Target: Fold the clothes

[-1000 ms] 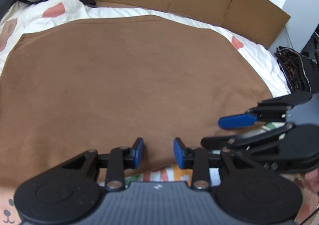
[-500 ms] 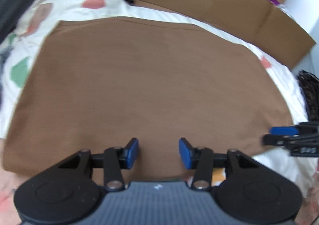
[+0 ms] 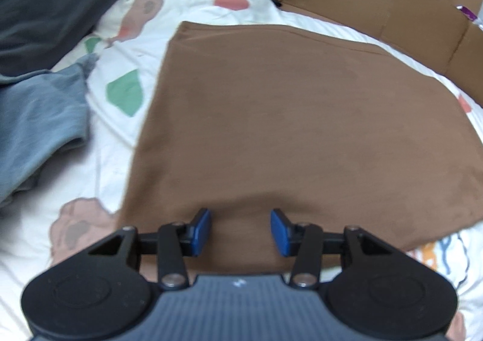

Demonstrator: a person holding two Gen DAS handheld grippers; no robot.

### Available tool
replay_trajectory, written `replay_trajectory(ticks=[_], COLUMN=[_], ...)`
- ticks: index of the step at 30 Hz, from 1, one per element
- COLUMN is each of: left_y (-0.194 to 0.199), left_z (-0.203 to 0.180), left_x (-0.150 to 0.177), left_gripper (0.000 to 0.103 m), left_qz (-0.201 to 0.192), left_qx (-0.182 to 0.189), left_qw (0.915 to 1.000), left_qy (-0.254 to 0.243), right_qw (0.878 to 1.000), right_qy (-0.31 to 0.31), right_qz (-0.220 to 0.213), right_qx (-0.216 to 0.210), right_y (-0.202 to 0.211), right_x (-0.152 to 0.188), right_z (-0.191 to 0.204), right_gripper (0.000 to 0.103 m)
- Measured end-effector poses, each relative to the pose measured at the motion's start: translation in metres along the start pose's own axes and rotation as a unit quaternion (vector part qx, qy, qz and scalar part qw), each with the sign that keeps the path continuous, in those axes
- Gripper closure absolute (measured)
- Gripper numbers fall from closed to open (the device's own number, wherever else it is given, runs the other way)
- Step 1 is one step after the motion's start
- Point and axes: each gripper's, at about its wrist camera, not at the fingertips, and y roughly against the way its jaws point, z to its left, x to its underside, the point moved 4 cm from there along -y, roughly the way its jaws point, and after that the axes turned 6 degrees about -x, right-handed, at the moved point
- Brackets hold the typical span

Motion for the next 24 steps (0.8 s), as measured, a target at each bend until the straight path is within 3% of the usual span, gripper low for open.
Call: replay_trajectory(ticks=[4,8,12,16,20,24], left_y=[-0.002,-0.002,0.002,0.010,0.019,0.026], left_z=[0.025,0.057,0.087,0.107,0.113,0.117], left_x=[-0.001,-0.004,-0.003,0.000,0.004,0.014], left_gripper=[0.056,0.065,0.057,0.060,0.059,0.059], left_qz=[0.002,0.010,0.015,0.016,0.006,0.003], left_qx=[-0.020,-0.039,-0.070,-0.083,-0.053,-0.023], left_qw=[0.9998,0.9985,0.9951,0.9914,0.9895,0.9821], left_qy=[0.009,0.037,0.069,0.101,0.134,0.187], right_qw=[1.000,1.000,0.999,0.999,0.999,1.000], right_qy=[-0.001,-0.002,-0.005,-0.010,-0.007,0.003], right_qz=[0.004,0.008,0.006,-0.003,-0.010,-0.011], right_qx=[0.011,0.023,0.031,0.032,0.029,0.026], right_y=[0.002,0.004,0.009,0.021,0.031,0.035], right_x=[0.003,0.005,0.005,0.002,-0.002,-0.004], right_z=[-0.008,-0.015,-0.021,-0.021,-0.017,-0.009], right_gripper=[0.053,0.054,0.054,0.054,0.054,0.054])
